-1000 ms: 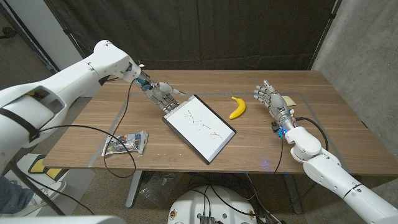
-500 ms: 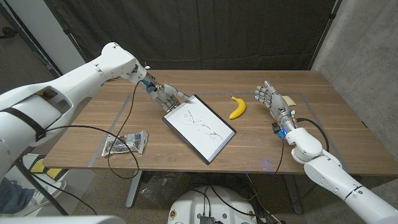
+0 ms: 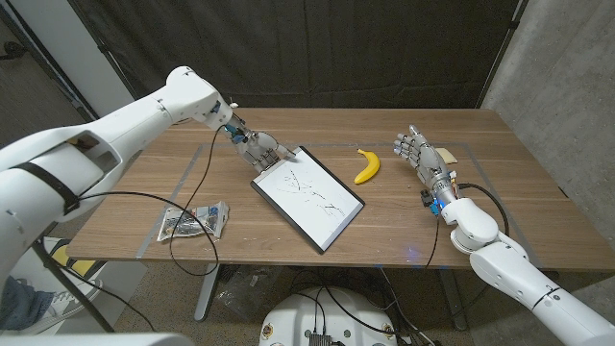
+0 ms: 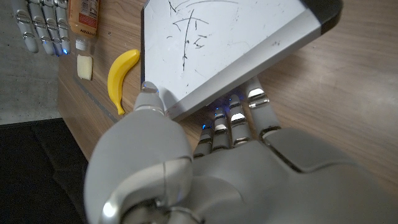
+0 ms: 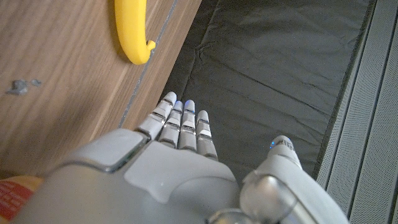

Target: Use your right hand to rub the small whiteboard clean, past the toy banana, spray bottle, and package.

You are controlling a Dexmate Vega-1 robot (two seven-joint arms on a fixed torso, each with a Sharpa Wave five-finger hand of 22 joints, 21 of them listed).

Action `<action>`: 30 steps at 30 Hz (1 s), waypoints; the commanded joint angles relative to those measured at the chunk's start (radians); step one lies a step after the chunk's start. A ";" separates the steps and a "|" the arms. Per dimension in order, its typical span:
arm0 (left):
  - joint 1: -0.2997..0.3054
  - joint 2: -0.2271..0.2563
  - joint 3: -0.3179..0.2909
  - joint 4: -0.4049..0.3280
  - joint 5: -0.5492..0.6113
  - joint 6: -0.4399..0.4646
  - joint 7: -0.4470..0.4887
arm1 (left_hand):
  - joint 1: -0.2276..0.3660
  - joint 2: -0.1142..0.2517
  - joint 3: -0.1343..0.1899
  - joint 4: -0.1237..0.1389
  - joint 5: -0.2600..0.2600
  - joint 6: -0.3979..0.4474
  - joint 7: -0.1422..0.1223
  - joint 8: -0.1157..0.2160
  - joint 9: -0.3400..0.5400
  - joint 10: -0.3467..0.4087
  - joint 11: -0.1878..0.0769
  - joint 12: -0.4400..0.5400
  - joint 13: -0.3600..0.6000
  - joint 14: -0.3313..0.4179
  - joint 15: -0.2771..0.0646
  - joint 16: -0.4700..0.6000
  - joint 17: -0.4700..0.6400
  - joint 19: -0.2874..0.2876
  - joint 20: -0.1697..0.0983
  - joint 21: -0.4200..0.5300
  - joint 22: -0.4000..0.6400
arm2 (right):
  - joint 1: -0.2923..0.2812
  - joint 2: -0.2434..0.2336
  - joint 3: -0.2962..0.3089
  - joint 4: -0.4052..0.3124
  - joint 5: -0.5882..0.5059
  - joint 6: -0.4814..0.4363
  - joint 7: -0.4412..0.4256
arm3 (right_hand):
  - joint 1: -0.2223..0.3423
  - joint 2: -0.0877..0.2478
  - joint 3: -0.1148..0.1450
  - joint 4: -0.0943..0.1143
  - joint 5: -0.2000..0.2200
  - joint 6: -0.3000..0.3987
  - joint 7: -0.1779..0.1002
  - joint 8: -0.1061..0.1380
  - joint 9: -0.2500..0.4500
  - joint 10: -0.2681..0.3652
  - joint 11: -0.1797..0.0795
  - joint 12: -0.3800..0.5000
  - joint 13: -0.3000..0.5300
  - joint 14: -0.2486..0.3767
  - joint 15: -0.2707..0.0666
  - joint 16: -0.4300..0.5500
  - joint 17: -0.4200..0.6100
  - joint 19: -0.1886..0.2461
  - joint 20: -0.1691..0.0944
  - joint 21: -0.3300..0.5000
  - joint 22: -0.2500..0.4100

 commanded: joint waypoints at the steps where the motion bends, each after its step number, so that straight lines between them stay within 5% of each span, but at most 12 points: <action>1: -0.014 -0.018 0.029 0.014 0.027 -0.019 -0.029 | 0.012 -0.006 0.013 -0.006 0.003 0.025 0.068 0.010 0.003 0.023 -0.007 0.011 0.002 0.021 -0.007 0.005 0.002 0.013 -0.001 -0.003 0.003 | -0.008 -0.001 0.006 -0.004 -0.002 0.009 -0.001 | 0.011 0.001 0.002 -0.006 -0.004 0.008 -0.005 0.006 0.005 0.005 0.000 0.006 0.002 0.007 -0.001 -0.002 0.003 0.003 0.002 0.001 0.003; 5: -0.009 -0.015 0.027 0.002 0.031 -0.013 -0.019 | 0.029 0.005 0.027 -0.010 0.006 0.037 0.071 0.012 0.003 0.034 -0.006 0.012 0.002 0.034 -0.007 0.006 0.003 0.022 -0.002 -0.003 0.003 | -0.011 -0.002 0.007 -0.011 -0.004 0.007 -0.004 | 0.011 0.001 0.001 -0.006 -0.004 0.008 -0.005 0.005 0.005 0.004 -0.002 0.006 0.002 0.007 -0.002 -0.002 0.003 0.004 0.003 0.001 0.003; 25: 0.048 -0.004 -0.030 -0.068 -0.011 0.015 0.070 | 0.190 0.036 0.196 -0.018 0.034 0.120 0.075 0.020 0.006 0.129 -0.006 0.020 0.003 0.135 -0.036 0.019 0.010 0.093 -0.008 0.003 0.004 | -0.029 -0.008 0.017 -0.023 0.000 0.010 -0.001 | 0.011 0.001 0.000 -0.006 -0.004 0.010 -0.005 0.005 0.005 0.005 -0.002 0.005 0.002 0.008 -0.002 -0.002 0.003 0.003 0.003 0.000 0.003; 30: 0.072 -0.005 -0.062 -0.088 -0.040 0.045 0.120 | 0.258 0.042 0.283 -0.018 0.043 0.151 0.076 0.021 0.010 0.165 0.000 0.020 0.004 0.177 -0.042 0.021 0.014 0.125 -0.026 0.005 0.003 | -0.033 -0.009 0.022 -0.024 -0.006 0.020 -0.003 | 0.011 0.001 0.000 -0.006 -0.004 0.010 -0.005 0.005 0.005 0.006 -0.002 0.005 0.002 0.009 -0.002 -0.002 0.003 0.004 0.003 0.000 0.003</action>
